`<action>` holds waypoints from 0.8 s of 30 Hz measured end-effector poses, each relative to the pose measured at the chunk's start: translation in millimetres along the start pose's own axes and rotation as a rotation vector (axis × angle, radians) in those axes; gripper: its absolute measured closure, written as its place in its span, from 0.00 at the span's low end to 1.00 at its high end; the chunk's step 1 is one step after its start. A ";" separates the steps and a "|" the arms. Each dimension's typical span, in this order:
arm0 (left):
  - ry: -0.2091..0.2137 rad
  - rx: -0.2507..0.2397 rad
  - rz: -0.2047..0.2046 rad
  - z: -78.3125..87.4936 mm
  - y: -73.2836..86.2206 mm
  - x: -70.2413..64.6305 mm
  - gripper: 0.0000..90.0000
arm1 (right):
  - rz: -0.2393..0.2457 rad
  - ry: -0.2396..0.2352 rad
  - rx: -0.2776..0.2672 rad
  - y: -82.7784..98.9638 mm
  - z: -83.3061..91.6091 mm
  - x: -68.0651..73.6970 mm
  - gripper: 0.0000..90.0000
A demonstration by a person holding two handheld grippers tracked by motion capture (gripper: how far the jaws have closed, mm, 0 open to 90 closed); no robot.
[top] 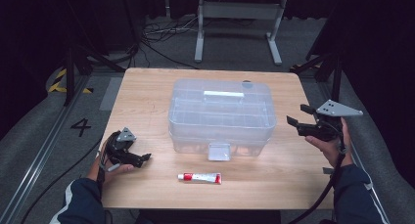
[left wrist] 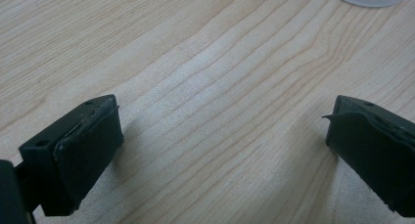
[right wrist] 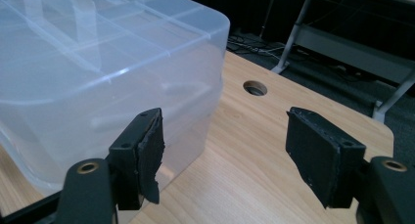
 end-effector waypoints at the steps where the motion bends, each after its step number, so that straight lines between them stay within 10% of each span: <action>1: 0.000 0.000 0.000 0.0 0.0 0.0 0.01 | 0.000 0.000 0.000 0.0 0.0 0.0 0.34; 24: -0.003 0.000 0.004 -0.1 -0.1 -0.2 0.01 | 0.084 -0.058 0.020 -39.8 -29.5 30.0 0.37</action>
Point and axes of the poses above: each handheld gripper's, and its own axes: z roughly backward along the jaws, y roughly out of its underside, x roughly to its left, the point moved 5 cm from there along -z, roughly forward along the jaws, and after that the axes turned 9 degrees about -z, right-handed, at the moved point
